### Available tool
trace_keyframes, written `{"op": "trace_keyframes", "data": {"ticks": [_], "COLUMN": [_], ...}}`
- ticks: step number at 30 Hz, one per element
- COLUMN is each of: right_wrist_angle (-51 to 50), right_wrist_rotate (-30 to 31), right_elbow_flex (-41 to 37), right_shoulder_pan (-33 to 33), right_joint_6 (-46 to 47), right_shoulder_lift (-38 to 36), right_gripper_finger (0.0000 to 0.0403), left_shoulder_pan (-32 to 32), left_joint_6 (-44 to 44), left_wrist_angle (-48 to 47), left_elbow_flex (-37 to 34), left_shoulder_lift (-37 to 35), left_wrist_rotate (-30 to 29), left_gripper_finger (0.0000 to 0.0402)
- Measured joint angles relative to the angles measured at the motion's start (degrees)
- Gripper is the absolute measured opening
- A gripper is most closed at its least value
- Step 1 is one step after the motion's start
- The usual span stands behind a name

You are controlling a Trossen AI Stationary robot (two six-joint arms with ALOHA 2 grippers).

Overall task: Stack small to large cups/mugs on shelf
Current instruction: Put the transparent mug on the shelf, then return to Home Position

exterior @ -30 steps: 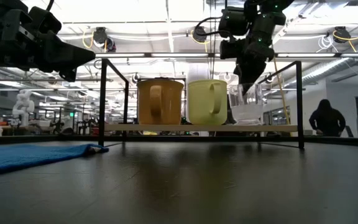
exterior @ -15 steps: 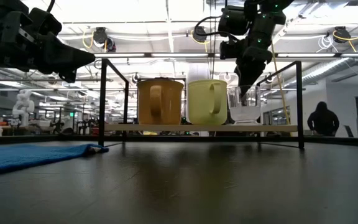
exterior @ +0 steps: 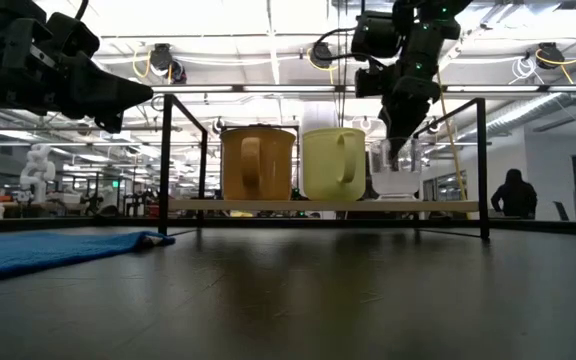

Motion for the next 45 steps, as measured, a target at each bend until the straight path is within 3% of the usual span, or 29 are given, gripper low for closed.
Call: {"op": "trace_keyframes", "data": {"ticks": [18,29,33,40,45], "right_wrist_angle": [-0.7,2.7,2.2,-0.6,-0.8], "right_wrist_rotate": [-0.3,-0.3,-2.6,-4.8,-4.8], "right_elbow_flex": [-0.2,-0.1,0.0,0.0,-3.3], "right_shoulder_pan": [0.0,0.0,0.0,0.0,1.0], "right_joint_6": [-0.6,-0.5,0.0,2.3,5.9], "right_shoulder_lift": [-1.3,-15.7,-22.6,-34.3,-42.8], "right_gripper_finger": [0.0112,0.0152,0.0133,0.0011,0.0003], "left_shoulder_pan": [0.0,0.0,0.0,0.0,0.0], "left_joint_6": [0.0,1.4,1.4,3.4,5.0], "left_wrist_angle": [0.0,0.6,1.7,7.0,8.6], "left_elbow_flex": [0.0,0.0,0.0,0.0,0.0], "left_shoulder_lift": [0.0,0.0,0.0,0.0,-1.1], "left_wrist_rotate": [0.0,-0.1,-2.6,-3.0,-4.4], "left_gripper_finger": [0.0021,0.0021,0.0012,0.0002,0.0001]}}
